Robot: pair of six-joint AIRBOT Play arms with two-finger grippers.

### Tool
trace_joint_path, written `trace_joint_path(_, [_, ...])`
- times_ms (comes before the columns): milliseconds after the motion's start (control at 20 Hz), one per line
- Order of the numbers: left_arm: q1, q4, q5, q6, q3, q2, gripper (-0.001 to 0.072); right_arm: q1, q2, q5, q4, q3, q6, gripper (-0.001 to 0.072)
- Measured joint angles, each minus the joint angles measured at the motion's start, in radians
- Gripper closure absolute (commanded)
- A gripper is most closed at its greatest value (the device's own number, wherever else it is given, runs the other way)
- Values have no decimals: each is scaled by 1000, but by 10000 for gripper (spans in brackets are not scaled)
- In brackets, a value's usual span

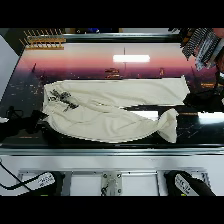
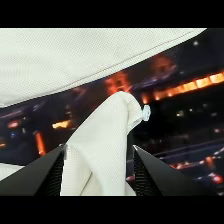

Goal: Fold the clothes and pants, and hang the long-sleeved shirts on hangers.

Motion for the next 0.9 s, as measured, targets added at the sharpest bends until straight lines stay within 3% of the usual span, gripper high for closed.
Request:
trace_joint_path(100, [-34,-19,35,11,-8,-11,104,0,0,4,3,-2,0,260])
trace_joint_path(150, [-49,-23,41,15,-6,-24,194,0,0,8,4,-2,0,256])
trace_joint_path(200, [-62,-28,42,16,0,-40,437,-4,0,20,5,-2,0,208])
trace_joint_path(250, [-70,-30,39,14,10,-56,641,-10,0,32,6,-2,0,108])
trace_joint_path(300, [-76,-30,29,13,25,-71,690,-21,-1,49,6,-3,0,89])
trace_joint_path(600, [-90,-27,-56,37,125,-102,689,-130,-64,99,-9,-80,-16,90])
trace_joint_path(900, [-92,-27,-101,54,157,-106,689,-163,-250,-41,119,-143,-3,103])
